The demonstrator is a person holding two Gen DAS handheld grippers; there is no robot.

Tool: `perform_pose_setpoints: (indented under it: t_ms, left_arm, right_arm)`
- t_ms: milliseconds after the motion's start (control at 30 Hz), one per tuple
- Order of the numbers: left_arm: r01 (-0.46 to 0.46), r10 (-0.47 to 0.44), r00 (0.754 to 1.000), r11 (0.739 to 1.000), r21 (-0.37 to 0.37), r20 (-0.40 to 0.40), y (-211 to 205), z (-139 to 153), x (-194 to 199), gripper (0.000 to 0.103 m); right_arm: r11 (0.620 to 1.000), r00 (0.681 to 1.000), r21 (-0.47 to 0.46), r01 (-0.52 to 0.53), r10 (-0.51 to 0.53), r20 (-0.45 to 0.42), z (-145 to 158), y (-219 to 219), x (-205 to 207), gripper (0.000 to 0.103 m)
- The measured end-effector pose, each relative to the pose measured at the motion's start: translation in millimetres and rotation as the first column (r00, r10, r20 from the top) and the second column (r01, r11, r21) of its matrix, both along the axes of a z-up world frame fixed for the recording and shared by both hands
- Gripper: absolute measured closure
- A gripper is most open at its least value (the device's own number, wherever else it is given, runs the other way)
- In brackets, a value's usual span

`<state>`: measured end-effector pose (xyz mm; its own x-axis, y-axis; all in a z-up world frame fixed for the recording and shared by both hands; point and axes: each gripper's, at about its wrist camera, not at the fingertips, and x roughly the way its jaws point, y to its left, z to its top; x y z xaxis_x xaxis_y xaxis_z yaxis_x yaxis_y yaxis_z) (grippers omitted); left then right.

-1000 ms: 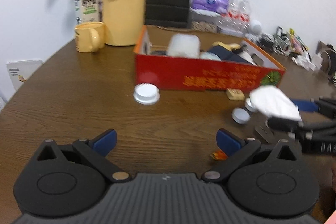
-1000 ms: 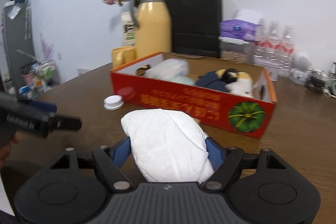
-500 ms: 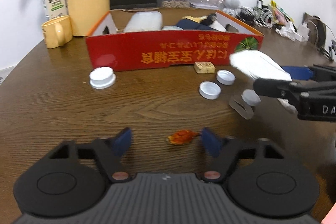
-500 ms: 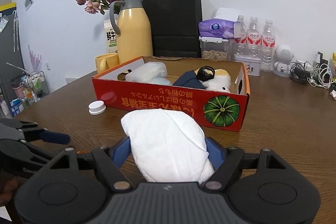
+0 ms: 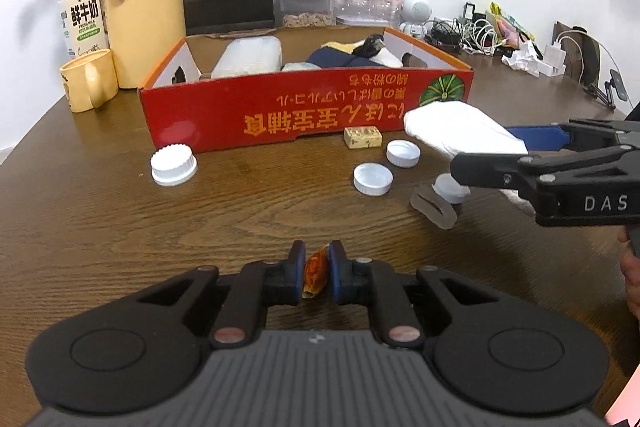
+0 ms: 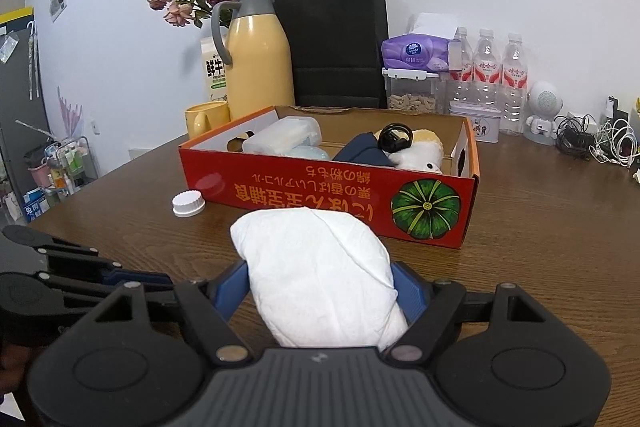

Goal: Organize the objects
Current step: 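Carry the white tissue toward the box with the right gripper while the left grasps the small orange item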

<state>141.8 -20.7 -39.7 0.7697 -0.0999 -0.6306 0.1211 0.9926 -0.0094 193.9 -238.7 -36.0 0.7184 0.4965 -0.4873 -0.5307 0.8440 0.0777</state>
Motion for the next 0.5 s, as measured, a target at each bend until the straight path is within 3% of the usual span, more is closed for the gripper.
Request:
perform_pose_setpoints:
  t_ms: [500]
  left_arm:
    - [-0.015, 0.021, 0.989, 0.999, -0.043, 0.145, 6, 47, 19, 0.09]
  right_arm:
    - [1.0, 0.998, -0.012, -0.008, 0.008, 0.069, 27, 12, 9, 0.027]
